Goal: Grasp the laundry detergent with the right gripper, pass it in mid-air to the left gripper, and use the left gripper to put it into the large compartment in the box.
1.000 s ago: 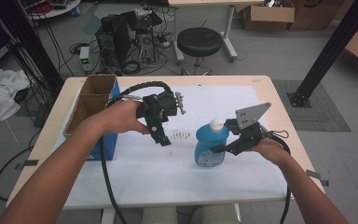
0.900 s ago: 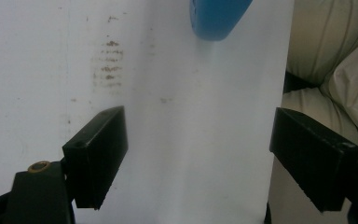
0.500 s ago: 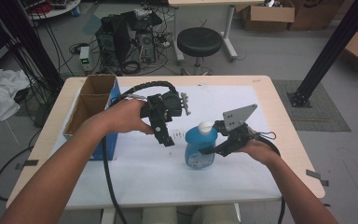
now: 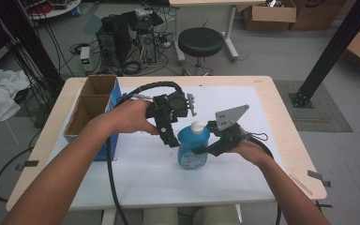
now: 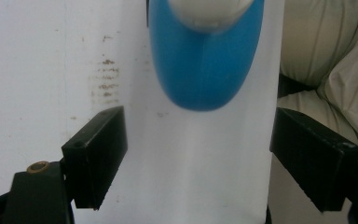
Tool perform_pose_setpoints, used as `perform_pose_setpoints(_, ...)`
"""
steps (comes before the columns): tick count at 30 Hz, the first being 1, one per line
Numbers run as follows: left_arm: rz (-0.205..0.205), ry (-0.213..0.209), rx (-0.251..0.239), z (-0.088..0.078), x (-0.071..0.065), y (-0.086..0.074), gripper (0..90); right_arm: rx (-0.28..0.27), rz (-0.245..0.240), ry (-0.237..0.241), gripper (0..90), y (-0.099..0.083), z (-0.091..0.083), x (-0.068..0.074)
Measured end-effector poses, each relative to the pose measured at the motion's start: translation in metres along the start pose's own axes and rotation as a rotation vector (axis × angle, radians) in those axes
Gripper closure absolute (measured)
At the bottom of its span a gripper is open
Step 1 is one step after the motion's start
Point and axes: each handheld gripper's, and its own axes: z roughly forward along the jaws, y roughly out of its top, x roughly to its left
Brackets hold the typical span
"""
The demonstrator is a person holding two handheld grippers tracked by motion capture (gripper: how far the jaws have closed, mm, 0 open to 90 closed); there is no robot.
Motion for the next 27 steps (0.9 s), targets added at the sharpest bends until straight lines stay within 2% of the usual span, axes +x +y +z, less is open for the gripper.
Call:
perform_pose_setpoints(10, 0.004, -0.004, -0.002, 0.001, 0.001, 0.004, 19.5, -0.002, 0.001, 0.004, 44.4, 0.004, 0.012, -0.003)
perform_pose_setpoints(27, 0.017, -0.008, -0.011, 0.003, 0.003, 0.012, 19.5, 0.005, 0.003, 0.011, 44.4, 0.009, 0.024, -0.005)
